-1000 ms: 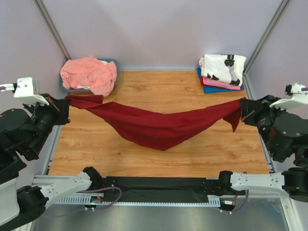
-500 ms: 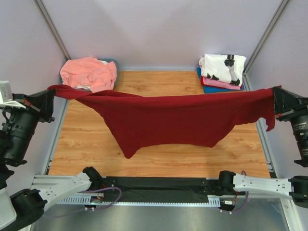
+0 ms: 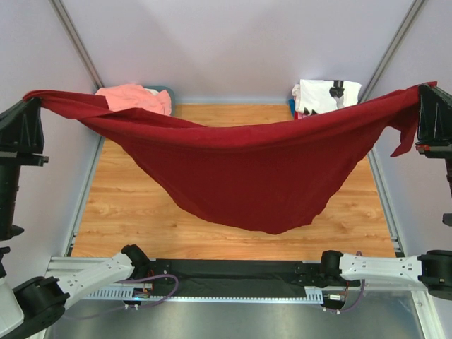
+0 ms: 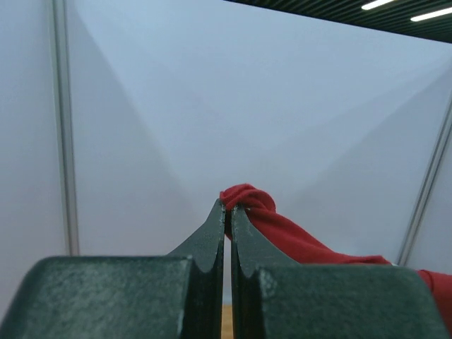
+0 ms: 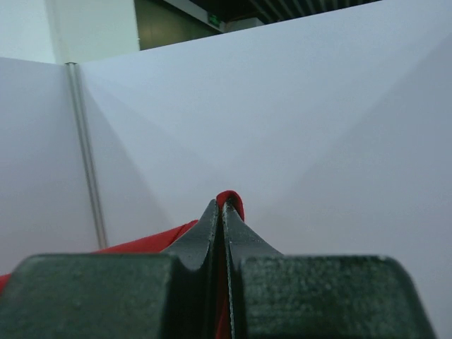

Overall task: Fold and stack the t-shirts
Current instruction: Flatten the tshirt out

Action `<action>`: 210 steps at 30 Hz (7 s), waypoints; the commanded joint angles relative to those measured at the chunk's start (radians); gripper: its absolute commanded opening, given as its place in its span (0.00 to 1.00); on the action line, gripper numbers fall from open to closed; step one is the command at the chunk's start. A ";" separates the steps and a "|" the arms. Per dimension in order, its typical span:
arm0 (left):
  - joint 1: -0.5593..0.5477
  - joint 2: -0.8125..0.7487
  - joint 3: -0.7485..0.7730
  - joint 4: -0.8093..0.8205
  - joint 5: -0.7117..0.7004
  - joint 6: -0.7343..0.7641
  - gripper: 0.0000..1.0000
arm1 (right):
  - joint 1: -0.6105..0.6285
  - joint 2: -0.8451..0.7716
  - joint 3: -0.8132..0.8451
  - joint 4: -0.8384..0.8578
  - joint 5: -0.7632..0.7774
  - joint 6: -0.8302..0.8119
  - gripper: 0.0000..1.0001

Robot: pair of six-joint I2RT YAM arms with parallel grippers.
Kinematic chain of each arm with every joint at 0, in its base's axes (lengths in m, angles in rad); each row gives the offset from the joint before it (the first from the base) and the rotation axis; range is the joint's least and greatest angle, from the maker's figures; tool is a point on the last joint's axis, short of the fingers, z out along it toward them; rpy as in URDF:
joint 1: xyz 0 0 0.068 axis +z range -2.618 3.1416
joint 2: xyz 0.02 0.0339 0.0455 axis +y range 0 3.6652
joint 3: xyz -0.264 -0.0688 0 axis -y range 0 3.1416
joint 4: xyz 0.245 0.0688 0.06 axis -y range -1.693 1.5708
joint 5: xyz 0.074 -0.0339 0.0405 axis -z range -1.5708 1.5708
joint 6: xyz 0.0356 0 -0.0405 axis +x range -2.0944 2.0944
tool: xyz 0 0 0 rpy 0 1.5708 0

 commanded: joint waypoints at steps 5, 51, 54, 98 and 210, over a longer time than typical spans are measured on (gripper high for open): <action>0.006 0.083 -0.089 -0.069 0.001 -0.047 0.00 | -0.003 0.002 -0.382 0.267 0.502 -0.052 0.00; -0.186 0.877 -0.332 -0.167 0.474 -0.570 0.77 | -0.296 -0.032 -0.760 -0.795 -0.051 1.355 0.72; -0.129 0.764 -0.374 -0.196 0.448 -0.564 0.94 | -0.298 0.037 -0.766 -0.771 -0.078 1.384 0.70; 0.595 0.299 -1.017 -0.211 0.545 -0.517 0.91 | -0.769 0.203 -1.214 -0.361 -0.657 1.535 0.35; 0.778 -0.151 -0.249 -0.052 0.775 -0.354 0.00 | -0.784 0.033 0.137 -0.418 -0.562 0.585 0.00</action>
